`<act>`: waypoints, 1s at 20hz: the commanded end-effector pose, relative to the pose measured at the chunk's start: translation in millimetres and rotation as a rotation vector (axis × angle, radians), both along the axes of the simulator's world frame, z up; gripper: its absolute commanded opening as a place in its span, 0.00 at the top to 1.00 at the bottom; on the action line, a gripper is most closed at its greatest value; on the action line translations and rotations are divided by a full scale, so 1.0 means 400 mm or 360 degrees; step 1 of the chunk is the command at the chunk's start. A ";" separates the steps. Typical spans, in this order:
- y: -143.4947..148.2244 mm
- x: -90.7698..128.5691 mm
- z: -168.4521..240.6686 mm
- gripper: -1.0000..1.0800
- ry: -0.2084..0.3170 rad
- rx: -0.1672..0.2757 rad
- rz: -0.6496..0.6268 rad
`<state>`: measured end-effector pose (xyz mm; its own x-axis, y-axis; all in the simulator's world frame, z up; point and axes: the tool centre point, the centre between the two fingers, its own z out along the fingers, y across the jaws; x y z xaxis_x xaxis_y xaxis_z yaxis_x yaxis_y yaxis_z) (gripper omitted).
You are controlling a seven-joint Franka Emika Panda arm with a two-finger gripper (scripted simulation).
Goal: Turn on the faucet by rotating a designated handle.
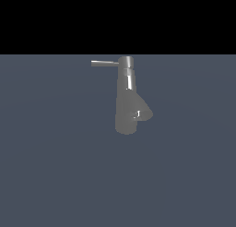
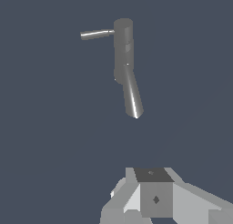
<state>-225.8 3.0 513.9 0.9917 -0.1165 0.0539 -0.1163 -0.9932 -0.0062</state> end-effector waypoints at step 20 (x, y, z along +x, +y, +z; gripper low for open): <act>0.054 0.330 -0.113 1.00 0.0044 -0.0017 -0.0733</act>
<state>-103.6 22.5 474.0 0.8560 -0.5159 0.0326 -0.5164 -0.8562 0.0120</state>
